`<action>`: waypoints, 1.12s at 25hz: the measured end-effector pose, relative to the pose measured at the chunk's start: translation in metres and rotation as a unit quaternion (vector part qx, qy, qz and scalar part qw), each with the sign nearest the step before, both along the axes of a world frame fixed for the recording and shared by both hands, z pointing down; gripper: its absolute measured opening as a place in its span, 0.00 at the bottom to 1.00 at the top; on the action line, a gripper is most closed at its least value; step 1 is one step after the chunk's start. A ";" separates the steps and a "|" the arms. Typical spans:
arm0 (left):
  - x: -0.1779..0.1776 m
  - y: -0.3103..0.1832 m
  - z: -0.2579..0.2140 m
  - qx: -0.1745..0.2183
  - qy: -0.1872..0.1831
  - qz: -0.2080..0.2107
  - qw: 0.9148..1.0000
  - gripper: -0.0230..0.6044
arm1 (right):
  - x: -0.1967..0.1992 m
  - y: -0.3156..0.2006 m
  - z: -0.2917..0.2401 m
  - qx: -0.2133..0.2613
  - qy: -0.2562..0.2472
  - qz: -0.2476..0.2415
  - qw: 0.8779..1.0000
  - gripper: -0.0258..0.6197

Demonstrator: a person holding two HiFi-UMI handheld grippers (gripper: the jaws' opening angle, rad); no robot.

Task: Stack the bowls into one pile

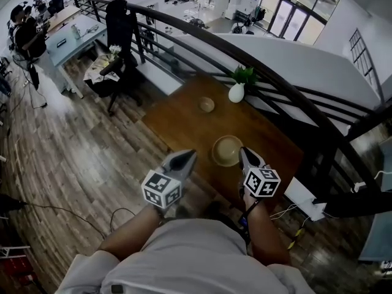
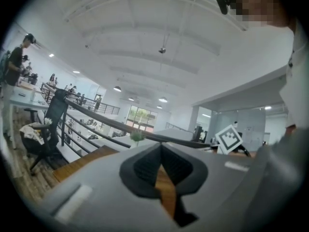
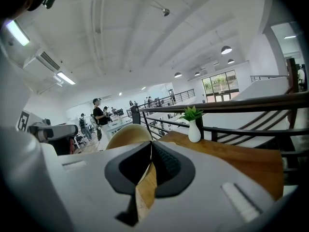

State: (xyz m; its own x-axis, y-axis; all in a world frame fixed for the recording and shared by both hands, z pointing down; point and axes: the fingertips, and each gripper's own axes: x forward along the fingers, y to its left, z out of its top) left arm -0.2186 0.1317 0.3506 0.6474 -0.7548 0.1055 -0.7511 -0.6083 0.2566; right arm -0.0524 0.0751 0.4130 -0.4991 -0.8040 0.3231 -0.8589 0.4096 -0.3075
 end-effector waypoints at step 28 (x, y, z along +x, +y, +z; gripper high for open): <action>0.132 -0.174 0.032 -0.011 -0.054 0.099 0.994 0.04 | 0.116 -0.141 0.040 -0.022 -0.027 0.072 0.997 0.07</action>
State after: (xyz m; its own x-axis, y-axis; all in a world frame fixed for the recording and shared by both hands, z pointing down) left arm -0.0867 -0.0421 0.3830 0.7673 -0.6101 0.1975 -0.6407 -0.7426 0.1950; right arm 0.0636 -0.0656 0.4532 -0.3975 -0.8540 0.3357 -0.8896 0.2689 -0.3693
